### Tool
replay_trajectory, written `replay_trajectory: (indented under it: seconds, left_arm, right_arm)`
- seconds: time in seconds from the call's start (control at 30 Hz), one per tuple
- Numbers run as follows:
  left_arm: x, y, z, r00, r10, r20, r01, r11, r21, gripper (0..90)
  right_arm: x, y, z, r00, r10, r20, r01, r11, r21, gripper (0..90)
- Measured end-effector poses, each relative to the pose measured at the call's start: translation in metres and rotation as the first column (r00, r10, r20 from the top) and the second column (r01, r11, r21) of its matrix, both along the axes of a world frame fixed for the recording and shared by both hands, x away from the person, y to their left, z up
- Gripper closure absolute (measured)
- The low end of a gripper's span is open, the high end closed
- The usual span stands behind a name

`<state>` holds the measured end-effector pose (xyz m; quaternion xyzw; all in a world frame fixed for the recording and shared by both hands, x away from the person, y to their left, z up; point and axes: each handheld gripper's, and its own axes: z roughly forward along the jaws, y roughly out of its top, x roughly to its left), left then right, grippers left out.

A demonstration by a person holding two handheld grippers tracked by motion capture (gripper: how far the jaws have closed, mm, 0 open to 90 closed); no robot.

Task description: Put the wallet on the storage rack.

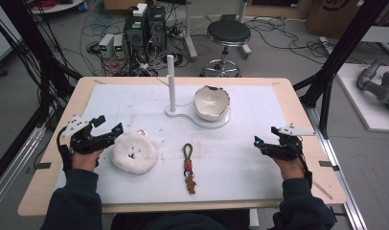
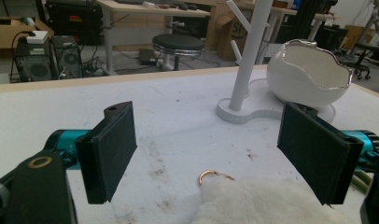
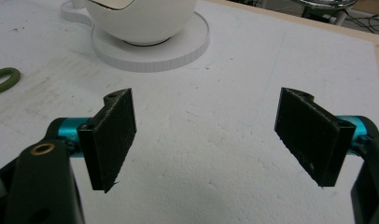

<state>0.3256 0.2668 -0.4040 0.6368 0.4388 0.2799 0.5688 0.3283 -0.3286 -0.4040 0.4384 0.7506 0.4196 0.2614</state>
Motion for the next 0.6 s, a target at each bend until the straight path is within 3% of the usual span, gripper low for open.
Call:
replay_trajectory:
  seconds: [0.47,0.6]
  left_arm:
    - [0.0031,-0.0043,-0.0039,0.9989,-0.035,-0.031,0.035,0.9993,0.014,19.3]
    - [0.0032,-0.0046,-0.0058,0.996,-0.063,-0.064,0.065,0.9976,0.023,19.3]
  right_arm:
    - [-0.0032,-0.0049,0.0027,0.9998,-0.004,0.017,0.003,1.0,0.008,20.9]
    - [-0.0041,0.001,0.0045,0.9996,0.013,0.023,-0.013,0.9999,0.001,21.0]
